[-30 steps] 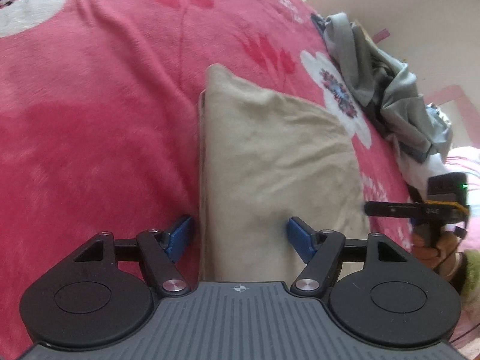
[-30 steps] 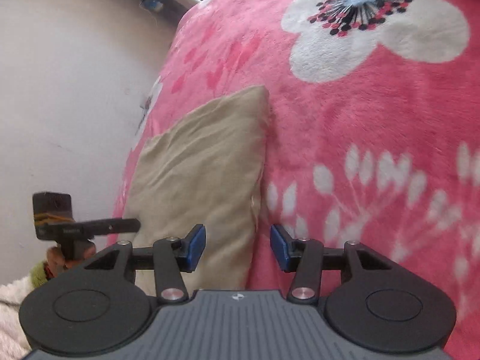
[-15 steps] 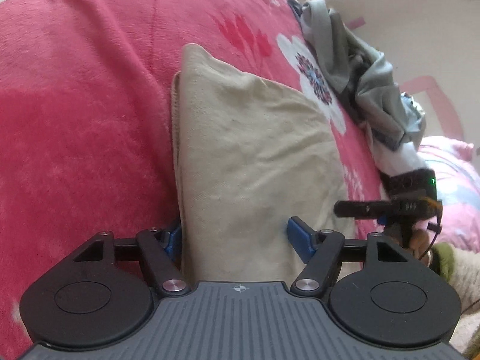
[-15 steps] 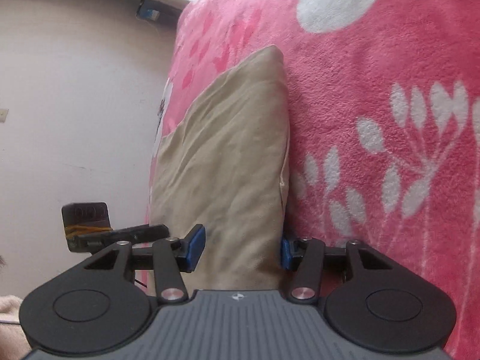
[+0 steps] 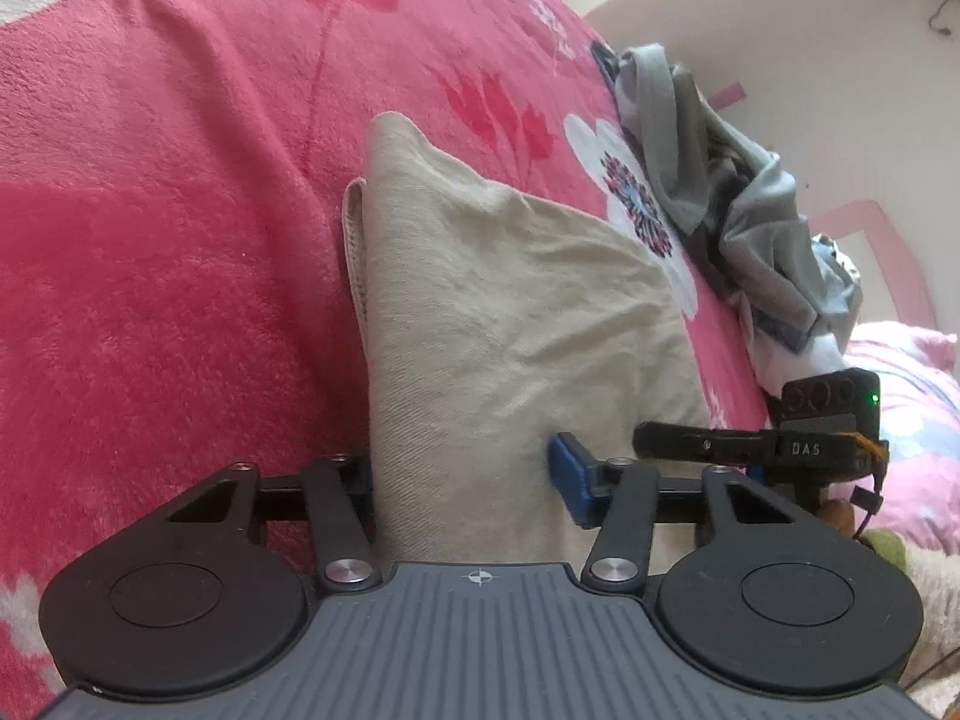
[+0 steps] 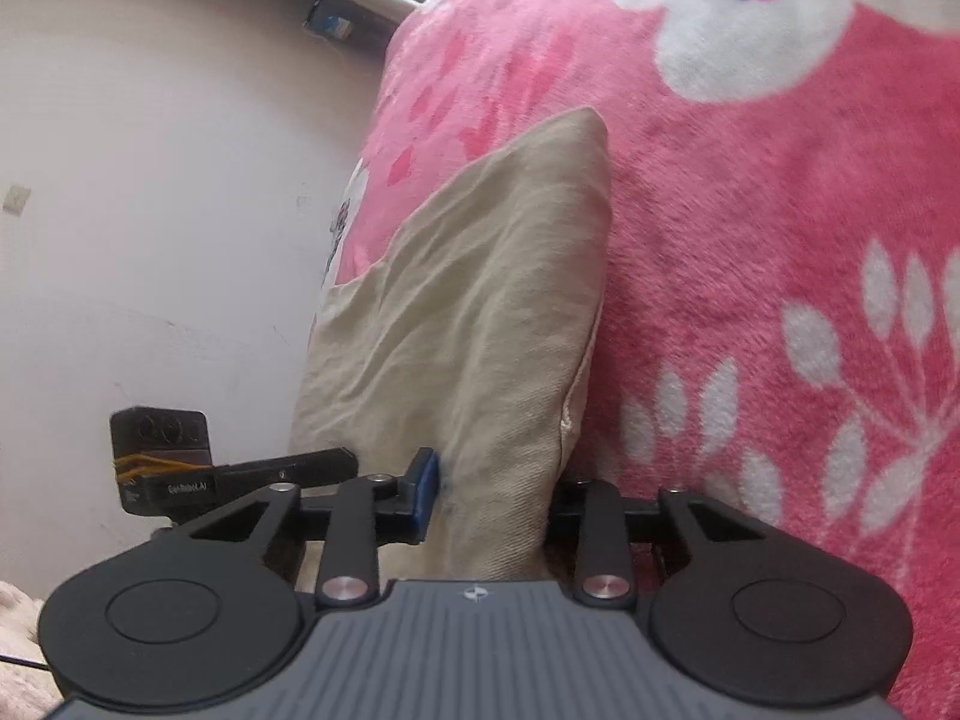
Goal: Fold clothes
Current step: 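Grasp the khaki bundle edge with both grippers and lift it upright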
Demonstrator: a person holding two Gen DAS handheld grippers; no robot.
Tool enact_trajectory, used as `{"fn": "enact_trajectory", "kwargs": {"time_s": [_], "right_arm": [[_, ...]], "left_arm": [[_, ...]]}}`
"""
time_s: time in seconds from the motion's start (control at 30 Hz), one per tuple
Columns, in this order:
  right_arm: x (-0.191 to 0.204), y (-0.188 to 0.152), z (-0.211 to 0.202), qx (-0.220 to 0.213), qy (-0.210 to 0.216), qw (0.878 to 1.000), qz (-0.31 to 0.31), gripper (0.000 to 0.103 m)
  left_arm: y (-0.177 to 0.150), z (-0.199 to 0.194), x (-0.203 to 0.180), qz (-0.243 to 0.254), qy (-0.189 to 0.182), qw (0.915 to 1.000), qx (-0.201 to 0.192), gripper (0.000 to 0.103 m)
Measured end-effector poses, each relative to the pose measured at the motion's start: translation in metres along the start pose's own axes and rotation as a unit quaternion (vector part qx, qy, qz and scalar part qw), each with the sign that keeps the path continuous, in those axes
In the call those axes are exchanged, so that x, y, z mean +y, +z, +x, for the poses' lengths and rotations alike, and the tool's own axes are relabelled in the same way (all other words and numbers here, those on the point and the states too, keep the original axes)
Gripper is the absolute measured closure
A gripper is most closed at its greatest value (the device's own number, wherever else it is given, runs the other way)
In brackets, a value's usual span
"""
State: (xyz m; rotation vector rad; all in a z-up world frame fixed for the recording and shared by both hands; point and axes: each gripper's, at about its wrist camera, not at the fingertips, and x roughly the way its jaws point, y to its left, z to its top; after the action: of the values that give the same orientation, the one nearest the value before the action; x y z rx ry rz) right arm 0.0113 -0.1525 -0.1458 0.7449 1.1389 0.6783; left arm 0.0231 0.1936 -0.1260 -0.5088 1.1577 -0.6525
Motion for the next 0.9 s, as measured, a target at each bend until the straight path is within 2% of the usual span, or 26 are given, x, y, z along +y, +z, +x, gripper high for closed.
{"fn": "enact_trajectory", "kwargs": {"time_s": [0.13,0.23,0.47,0.6,0.7,0.9], "right_arm": [[0.010,0.003,-0.002,-0.004,0.000,1.000,-0.019,0.076],[0.021,0.003,0.004,-0.006,-0.002,0.999,-0.033,0.077],[0.029,0.018,-0.004,-0.015,-0.001,0.999,-0.032,0.078],[0.041,0.033,-0.017,-0.002,-0.012,0.999,-0.036,0.079],[0.054,0.056,-0.028,0.013,-0.020,0.998,-0.051,0.079],[0.085,0.124,-0.037,-0.009,0.002,0.997,-0.083,0.079]], "left_arm": [[0.000,-0.006,-0.008,-0.001,-0.005,0.9999,-0.011,0.065],[0.001,-0.010,-0.013,-0.001,-0.010,0.9998,-0.019,0.068],[0.005,-0.019,-0.027,0.000,-0.027,0.9988,-0.041,0.068],[0.017,-0.020,-0.030,-0.019,-0.026,0.9981,-0.052,0.068],[0.034,-0.023,-0.043,-0.029,-0.013,0.9975,-0.064,0.068],[0.094,-0.053,-0.095,-0.009,0.047,0.9917,-0.119,0.068]]}}
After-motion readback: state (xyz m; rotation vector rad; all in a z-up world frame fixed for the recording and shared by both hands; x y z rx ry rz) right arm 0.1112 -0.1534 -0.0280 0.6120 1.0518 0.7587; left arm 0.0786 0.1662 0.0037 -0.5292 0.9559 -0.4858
